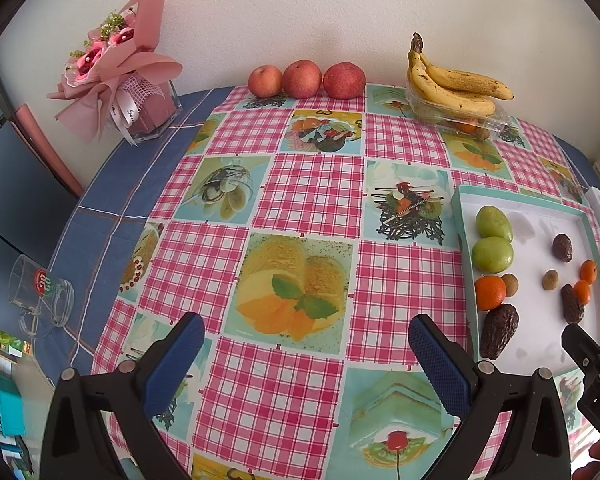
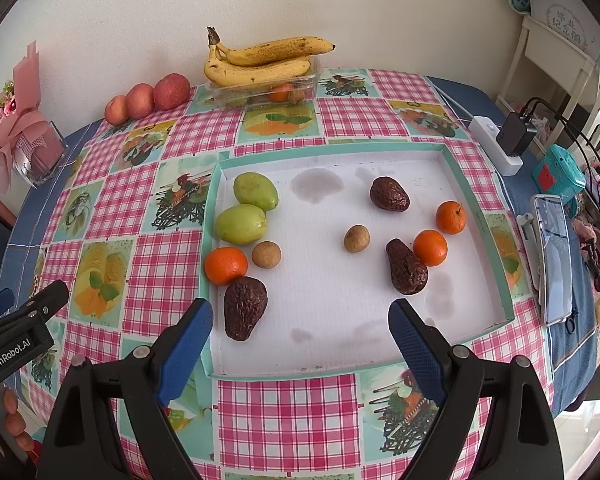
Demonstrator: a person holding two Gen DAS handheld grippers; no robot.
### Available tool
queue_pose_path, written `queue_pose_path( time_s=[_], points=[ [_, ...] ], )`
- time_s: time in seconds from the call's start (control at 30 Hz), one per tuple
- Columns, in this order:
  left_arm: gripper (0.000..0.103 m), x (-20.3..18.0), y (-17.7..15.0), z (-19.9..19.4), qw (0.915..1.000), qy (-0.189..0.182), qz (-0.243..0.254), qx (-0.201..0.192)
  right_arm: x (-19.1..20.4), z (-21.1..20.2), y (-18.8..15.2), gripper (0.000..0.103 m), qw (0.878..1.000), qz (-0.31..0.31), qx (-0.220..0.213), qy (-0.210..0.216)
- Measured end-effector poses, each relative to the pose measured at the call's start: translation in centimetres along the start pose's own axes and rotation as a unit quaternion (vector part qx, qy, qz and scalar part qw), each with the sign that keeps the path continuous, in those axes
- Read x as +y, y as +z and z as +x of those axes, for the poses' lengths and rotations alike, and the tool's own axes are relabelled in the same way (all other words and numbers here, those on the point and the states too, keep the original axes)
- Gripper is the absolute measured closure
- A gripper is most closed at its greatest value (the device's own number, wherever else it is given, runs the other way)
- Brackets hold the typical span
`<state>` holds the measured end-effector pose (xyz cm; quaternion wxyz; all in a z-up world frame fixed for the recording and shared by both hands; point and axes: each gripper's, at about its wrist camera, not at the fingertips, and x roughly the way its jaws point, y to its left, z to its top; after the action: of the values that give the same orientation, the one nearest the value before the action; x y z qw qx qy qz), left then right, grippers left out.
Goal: Organize fruits
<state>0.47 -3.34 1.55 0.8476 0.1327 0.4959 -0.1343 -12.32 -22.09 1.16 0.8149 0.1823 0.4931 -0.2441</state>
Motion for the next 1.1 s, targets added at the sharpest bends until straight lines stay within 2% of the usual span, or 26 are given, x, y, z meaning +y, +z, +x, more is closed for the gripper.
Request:
queue_pose_path(
  time_s=[1.1],
  points=[
    [0.000,0.41,-0.10,0.05,1.0000,0.003,-0.003,0.002,-0.05,0.15,0.02,0.013,1.000,0.000,0.003,-0.001]
  ],
)
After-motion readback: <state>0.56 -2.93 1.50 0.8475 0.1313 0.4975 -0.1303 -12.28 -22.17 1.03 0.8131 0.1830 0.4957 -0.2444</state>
